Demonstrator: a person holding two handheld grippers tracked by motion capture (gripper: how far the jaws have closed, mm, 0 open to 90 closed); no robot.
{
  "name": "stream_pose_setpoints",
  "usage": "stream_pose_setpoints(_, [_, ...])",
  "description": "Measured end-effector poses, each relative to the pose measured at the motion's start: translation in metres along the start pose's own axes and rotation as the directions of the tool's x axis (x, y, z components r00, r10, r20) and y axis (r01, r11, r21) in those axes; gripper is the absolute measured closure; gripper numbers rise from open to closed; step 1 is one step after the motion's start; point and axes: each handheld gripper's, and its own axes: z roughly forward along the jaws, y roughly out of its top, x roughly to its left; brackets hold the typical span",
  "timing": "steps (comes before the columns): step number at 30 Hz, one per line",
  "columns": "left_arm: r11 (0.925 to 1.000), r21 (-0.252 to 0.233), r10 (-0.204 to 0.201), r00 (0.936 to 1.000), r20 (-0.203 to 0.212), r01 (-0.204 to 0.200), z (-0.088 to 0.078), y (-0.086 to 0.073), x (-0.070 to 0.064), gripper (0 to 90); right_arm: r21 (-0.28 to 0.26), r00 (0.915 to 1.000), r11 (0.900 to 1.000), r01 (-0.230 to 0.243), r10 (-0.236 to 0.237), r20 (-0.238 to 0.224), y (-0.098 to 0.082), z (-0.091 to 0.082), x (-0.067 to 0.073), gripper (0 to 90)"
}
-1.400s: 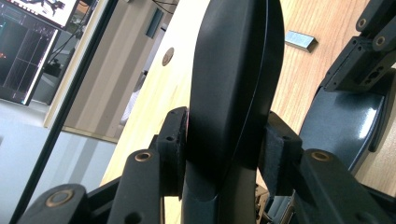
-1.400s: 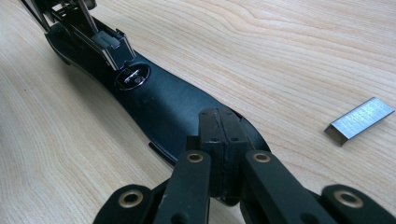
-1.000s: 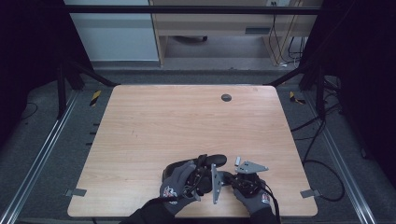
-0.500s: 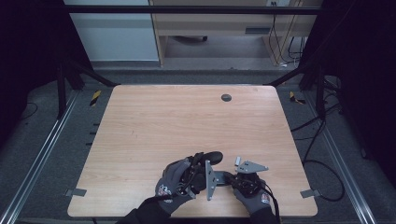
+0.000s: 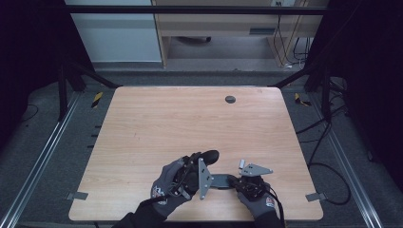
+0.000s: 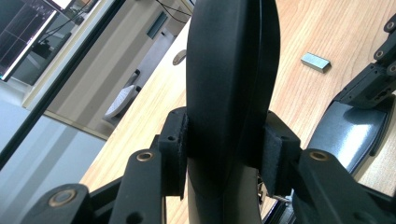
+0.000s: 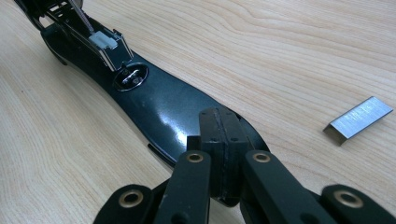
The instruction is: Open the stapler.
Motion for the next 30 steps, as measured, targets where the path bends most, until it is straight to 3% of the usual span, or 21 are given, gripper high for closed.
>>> stream_pose_setpoints(9, [0.9984,-0.02,-0.053,0.9985,0.011,0.053,-0.006,-0.005,0.009,58.2,0.0,1.0,1.0,-0.004,0.004,0.004,0.0,0.0,0.0,90.0])
stream_pose_setpoints(30, [0.992,-0.034,-0.121,0.9924,0.025,0.121,-0.015,-0.013,0.024,57.9,0.002,0.9999,1.0,-0.013,0.013,0.001,0.0,0.0,-0.001,90.0])
